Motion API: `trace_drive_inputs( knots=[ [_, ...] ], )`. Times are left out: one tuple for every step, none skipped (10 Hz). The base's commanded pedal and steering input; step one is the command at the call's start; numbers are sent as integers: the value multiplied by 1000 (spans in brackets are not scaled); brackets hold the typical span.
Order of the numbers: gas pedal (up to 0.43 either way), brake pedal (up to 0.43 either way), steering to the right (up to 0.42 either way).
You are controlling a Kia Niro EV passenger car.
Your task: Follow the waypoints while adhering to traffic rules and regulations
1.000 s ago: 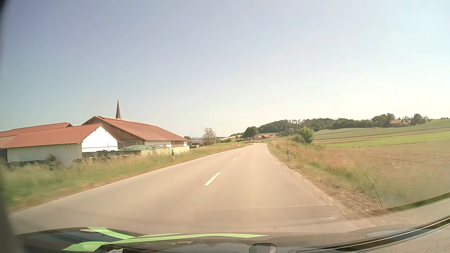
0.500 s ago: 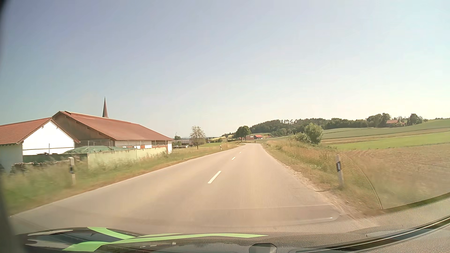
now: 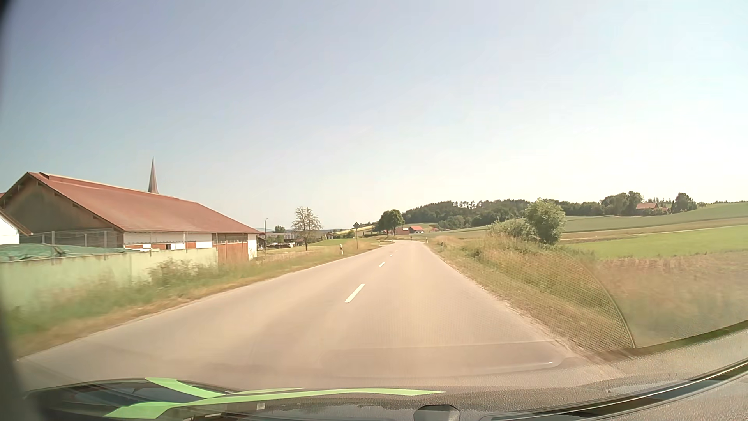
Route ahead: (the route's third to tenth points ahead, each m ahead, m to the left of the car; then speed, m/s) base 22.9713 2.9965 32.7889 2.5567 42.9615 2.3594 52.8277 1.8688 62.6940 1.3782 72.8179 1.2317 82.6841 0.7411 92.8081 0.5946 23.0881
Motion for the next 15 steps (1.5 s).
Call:
trace_drive_inputs(
  knots=[
    [130, 0, 11],
    [118, 0, 10],
    [118, 0, 9],
    [118, 0, 7],
    [118, 0, 6],
    [79, 0, 4],
    [8, 0, 2],
    [0, 0, 0],
    [0, 0, 0],
    [0, 0, 0],
    [0, 0, 0],
    [0, 0, 0],
    [0, 0, 0],
    [0, 0, 0],
    [0, 0, 0]
  ],
)
